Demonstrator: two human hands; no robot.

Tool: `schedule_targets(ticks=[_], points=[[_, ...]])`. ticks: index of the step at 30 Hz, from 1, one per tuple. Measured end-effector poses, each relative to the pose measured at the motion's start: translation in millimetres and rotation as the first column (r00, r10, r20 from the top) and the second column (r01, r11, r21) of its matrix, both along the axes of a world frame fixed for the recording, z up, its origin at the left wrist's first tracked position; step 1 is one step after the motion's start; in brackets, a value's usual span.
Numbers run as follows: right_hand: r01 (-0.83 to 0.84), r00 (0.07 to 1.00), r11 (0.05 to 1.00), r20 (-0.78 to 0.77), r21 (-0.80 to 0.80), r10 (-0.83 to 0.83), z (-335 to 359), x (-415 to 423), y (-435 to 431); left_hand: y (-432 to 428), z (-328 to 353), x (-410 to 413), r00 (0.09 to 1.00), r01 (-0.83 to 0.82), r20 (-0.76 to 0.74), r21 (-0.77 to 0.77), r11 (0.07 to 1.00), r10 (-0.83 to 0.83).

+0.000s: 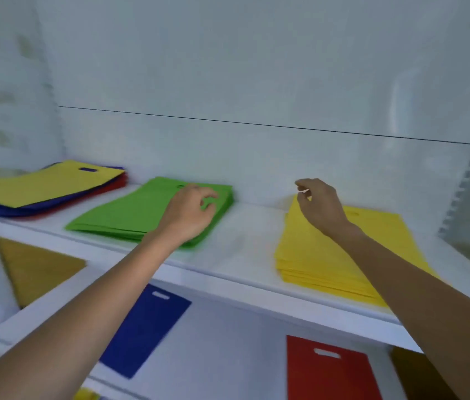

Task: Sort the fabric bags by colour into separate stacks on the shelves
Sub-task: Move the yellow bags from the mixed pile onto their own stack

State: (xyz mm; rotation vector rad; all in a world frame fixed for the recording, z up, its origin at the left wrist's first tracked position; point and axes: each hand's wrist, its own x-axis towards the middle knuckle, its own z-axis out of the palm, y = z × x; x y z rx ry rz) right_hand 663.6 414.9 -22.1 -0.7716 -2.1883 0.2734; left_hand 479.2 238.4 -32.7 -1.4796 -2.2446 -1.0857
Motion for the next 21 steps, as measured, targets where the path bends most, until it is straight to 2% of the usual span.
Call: schedule_targets(ticks=[4, 9, 16, 21], points=[[-0.226, 0.974, 0.974, -0.027, 0.022, 0.226, 6, -108, -60, -85, 3, -64, 0.980, -0.197, 0.045, 0.057, 0.979, 0.195], [-0.377, 0.922, 0.924, -0.073, 0.060, 0.381, 9, -221, -141, -187, -2, -139, 0.919, -0.388, 0.095, 0.042, 0.921, 0.383], [-0.448, 0.889, 0.894, -0.105, 0.010, 0.446, 4, -354, -241, -305, -5, -239, 0.899, -0.434, 0.064, -0.015, 0.901, 0.434], [-0.462, 0.884, 0.887, -0.092, -0.026, 0.458, -5, -409, -276, -339, -8, -295, 0.895, -0.433, 0.099, -0.039, 0.900, 0.435]])
